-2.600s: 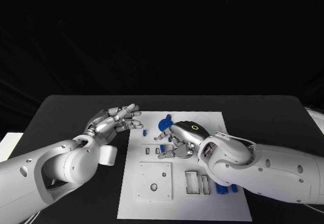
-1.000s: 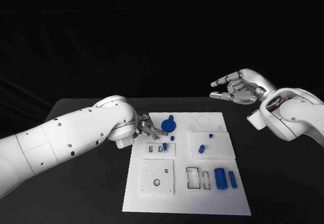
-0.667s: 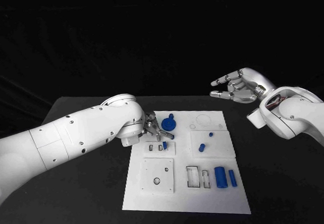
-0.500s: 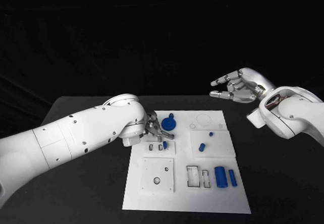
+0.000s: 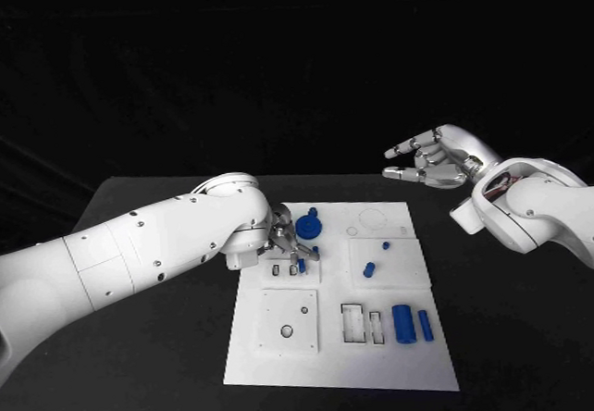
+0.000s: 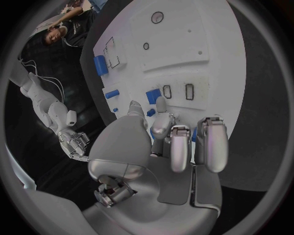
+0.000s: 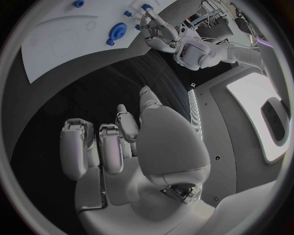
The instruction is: Assemble the parts on the task board
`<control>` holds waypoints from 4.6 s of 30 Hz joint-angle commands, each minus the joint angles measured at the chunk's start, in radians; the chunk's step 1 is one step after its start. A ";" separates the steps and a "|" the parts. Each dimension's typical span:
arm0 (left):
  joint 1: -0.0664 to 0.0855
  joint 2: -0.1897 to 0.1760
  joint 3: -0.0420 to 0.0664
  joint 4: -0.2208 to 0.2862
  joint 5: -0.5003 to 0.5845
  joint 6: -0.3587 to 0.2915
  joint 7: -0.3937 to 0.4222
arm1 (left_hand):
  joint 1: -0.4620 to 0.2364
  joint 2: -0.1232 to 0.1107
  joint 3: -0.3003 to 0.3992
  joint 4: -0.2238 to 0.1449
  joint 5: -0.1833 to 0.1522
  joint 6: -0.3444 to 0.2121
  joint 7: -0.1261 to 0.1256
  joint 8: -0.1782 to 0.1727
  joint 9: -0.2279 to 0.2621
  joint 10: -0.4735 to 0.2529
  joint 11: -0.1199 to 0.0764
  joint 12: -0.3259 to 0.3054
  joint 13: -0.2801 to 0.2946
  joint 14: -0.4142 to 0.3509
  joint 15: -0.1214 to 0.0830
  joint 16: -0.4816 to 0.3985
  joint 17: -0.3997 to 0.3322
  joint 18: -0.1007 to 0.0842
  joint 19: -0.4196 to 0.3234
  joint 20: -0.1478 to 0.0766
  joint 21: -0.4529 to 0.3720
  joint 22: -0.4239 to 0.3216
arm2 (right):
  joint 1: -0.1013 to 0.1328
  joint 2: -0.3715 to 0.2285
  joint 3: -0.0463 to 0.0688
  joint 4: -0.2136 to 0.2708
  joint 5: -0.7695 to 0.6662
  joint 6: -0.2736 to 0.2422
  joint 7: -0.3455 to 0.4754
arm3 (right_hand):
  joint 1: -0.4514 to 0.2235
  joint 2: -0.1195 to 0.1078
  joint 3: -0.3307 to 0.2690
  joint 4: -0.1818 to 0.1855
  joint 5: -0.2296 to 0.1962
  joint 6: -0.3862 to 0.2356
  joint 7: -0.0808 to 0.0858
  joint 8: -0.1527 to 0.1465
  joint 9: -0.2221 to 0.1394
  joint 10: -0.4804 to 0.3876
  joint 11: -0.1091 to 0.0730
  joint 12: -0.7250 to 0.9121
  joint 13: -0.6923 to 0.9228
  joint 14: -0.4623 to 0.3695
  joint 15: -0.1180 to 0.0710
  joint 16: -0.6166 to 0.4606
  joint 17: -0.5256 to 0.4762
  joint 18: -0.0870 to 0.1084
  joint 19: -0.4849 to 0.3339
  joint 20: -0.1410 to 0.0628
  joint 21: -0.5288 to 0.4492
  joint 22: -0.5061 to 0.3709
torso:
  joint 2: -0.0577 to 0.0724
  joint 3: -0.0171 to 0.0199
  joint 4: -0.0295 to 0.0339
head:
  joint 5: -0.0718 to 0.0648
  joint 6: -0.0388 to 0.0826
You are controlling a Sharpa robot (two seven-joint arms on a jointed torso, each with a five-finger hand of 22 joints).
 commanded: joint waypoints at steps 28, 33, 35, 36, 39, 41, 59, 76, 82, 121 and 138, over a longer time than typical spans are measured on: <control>0.001 0.022 -0.004 -0.016 0.002 0.067 -0.057 | 0.052 -0.015 0.125 0.001 0.006 -0.028 -0.004 0.022 0.068 0.010 -0.004 0.007 0.009 0.105 -0.011 0.003 0.263 -0.021 0.050 -0.008 0.011 0.096 | -0.001 0.012 -0.003 -0.003 -0.010 0.034 -0.005 | 0.000 0.014 -0.005 -0.002 0.012 0.003 -0.009 0.004 0.002 -0.006 -0.002 -0.003 0.000 0.083 0.001 -0.007 0.178 0.016 -0.008 -0.001 -0.007 -0.004 | 0.002 -0.0002 0.0004 | -0.001 -0.014; 0.001 0.020 -0.004 -0.014 0.002 0.058 -0.056 | 0.045 -0.025 0.164 0.000 0.036 -0.029 -0.004 0.021 0.080 0.012 -0.005 0.008 0.011 0.105 -0.011 0.003 0.263 -0.021 0.051 -0.008 0.012 0.099 | -0.001 0.014 -0.004 -0.006 -0.010 0.038 -0.005 | 0.001 0.016 -0.005 -0.003 0.014 0.003 -0.009 0.004 0.002 -0.005 -0.002 -0.002 0.000 0.083 0.001 -0.008 0.177 0.016 -0.008 -0.001 -0.007 -0.005 | 0.002 0.0002 0.0011 | -0.001 -0.015; 0.001 0.020 -0.004 -0.014 0.002 0.057 -0.056 | 0.043 -0.028 0.172 0.000 0.049 -0.030 -0.004 0.020 0.083 0.012 -0.005 0.009 0.012 0.105 -0.011 0.003 0.263 -0.021 0.051 -0.008 0.012 0.100 | -0.002 0.015 -0.004 -0.007 -0.010 0.040 -0.006 | 0.001 0.016 -0.005 -0.003 0.014 0.003 -0.009 0.004 0.002 -0.005 -0.002 -0.002 0.000 0.083 0.001 -0.008 0.177 0.016 -0.008 -0.001 -0.007 -0.005 | 0.002 0.0001 0.0011 | -0.001 -0.016; 0.001 0.019 -0.004 -0.014 0.002 0.057 -0.055 | 0.043 -0.029 0.176 -0.001 0.054 -0.030 -0.004 0.020 0.084 0.012 -0.005 0.008 0.011 0.105 -0.011 0.003 0.263 -0.021 0.051 -0.008 0.012 0.100 | -0.002 0.016 -0.004 -0.007 -0.010 0.041 -0.006 | 0.001 0.016 -0.005 -0.003 0.014 0.003 -0.009 0.004 0.002 -0.005 -0.002 -0.002 0.000 0.083 0.001 -0.008 0.177 0.016 -0.008 -0.001 -0.007 -0.005 | 0.002 0.0004 0.0016 | -0.001 -0.016; 0.001 0.019 -0.004 -0.013 0.004 0.059 -0.055 | 0.049 -0.033 0.191 -0.003 0.077 -0.031 -0.005 0.019 0.089 0.012 -0.006 0.009 0.012 0.105 -0.011 0.003 0.263 -0.022 0.051 -0.008 0.013 0.101 | -0.003 0.018 -0.005 -0.009 -0.010 0.043 -0.006 | 0.001 0.016 -0.005 -0.003 0.014 0.003 -0.009 0.004 0.002 -0.005 -0.002 -0.002 0.000 0.083 0.001 -0.008 0.177 0.016 -0.008 -0.001 -0.007 -0.005 | 0.002 0.0006 0.0017 | 0.000 -0.017; 0.001 0.018 -0.004 -0.013 0.007 0.060 -0.055 | 0.065 -0.033 0.208 -0.009 0.101 -0.032 -0.006 0.017 0.093 0.012 -0.007 0.008 0.012 0.105 -0.012 0.003 0.263 -0.022 0.051 -0.009 0.013 0.102 | -0.003 0.019 -0.005 -0.010 -0.010 0.045 -0.006 | 0.001 0.016 -0.005 -0.003 0.014 0.003 -0.009 0.004 0.002 -0.005 -0.002 -0.002 0.000 0.083 0.001 -0.008 0.177 0.016 -0.008 -0.001 -0.007 -0.005 | 0.001 0.0002 0.0015 | -0.001 -0.019; 0.000 0.001 -0.004 0.003 0.059 0.002 -0.044 | 0.157 -0.183 0.805 -0.140 0.220 -0.061 -0.003 0.004 0.148 0.011 -0.007 -0.024 -0.005 0.105 -0.014 0.003 0.263 -0.021 0.049 -0.011 0.011 0.105 | -0.004 0.023 -0.007 -0.015 -0.010 0.055 -0.009 | 0.001 0.016 -0.005 -0.003 0.014 0.003 -0.009 0.004 0.002 -0.005 -0.002 -0.002 0.000 0.083 0.001 -0.008 0.177 0.016 -0.008 -0.001 -0.007 -0.005 | 0.001 0.0004 0.0019 | -0.001 -0.025; -0.018 -0.095 -0.004 0.114 0.024 -0.168 -0.020 | 0.107 -0.213 0.900 -0.189 0.215 -0.060 -0.003 0.019 0.177 0.025 -0.009 -0.013 0.006 0.105 -0.014 0.003 0.263 -0.023 0.053 -0.011 0.016 0.116 | -0.008 0.025 -0.008 -0.021 -0.010 0.059 -0.005 | -0.001 0.019 -0.007 -0.003 0.016 0.003 -0.009 0.005 0.002 -0.005 -0.002 -0.002 -0.001 0.083 0.000 -0.009 0.176 0.016 -0.009 -0.002 -0.009 -0.007 | 0.001 0.0005 0.0023 | -0.003 -0.027; -0.035 -0.112 -0.004 0.141 -0.048 -0.204 -0.014 | 0.104 -0.218 0.904 -0.194 0.214 -0.058 -0.004 0.020 0.179 0.028 -0.010 -0.010 0.010 0.105 -0.014 0.003 0.263 -0.024 0.055 -0.011 0.018 0.120 | -0.008 0.022 -0.008 -0.021 -0.014 0.059 -0.004 | -0.003 0.020 -0.008 -0.002 0.017 0.003 -0.009 0.005 0.002 -0.005 -0.002 -0.002 -0.001 0.083 0.000 -0.009 0.176 0.017 -0.009 -0.002 -0.009 -0.008 | 0.000 -0.0001 0.0032 | -0.003 -0.029; -0.054 -0.109 -0.004 0.159 -0.097 -0.076 -0.066 | 0.102 -0.223 0.912 -0.200 0.214 -0.055 -0.005 0.020 0.181 0.031 -0.010 -0.006 0.012 0.105 -0.015 0.003 0.263 -0.025 0.058 -0.012 0.022 0.128 | -0.010 0.024 -0.008 -0.022 -0.007 0.071 0.001 | -0.007 0.023 -0.010 0.000 0.018 0.003 -0.009 0.005 0.002 -0.005 -0.002 -0.002 -0.001 0.082 0.000 -0.010 0.175 0.017 -0.009 -0.002 -0.010 -0.009 | 0.002 0.0004 0.0020 | 0.003 -0.039; -0.054 -0.080 -0.005 0.123 0.020 -0.076 -0.102 | 0.031 -0.213 0.887 -0.172 0.206 -0.038 -0.013 0.018 0.187 0.039 -0.015 -0.002 0.016 0.105 -0.018 0.003 0.263 -0.026 0.059 -0.014 0.024 0.133 | -0.010 0.024 -0.008 -0.019 -0.007 0.073 0.002 | -0.007 0.023 -0.010 0.000 0.018 0.003 -0.009 0.005 0.002 -0.005 -0.002 -0.002 -0.001 0.082 0.000 -0.010 0.175 0.017 -0.009 -0.002 -0.010 -0.009 | 0.003 0.0014 0.0007 | 0.004 -0.045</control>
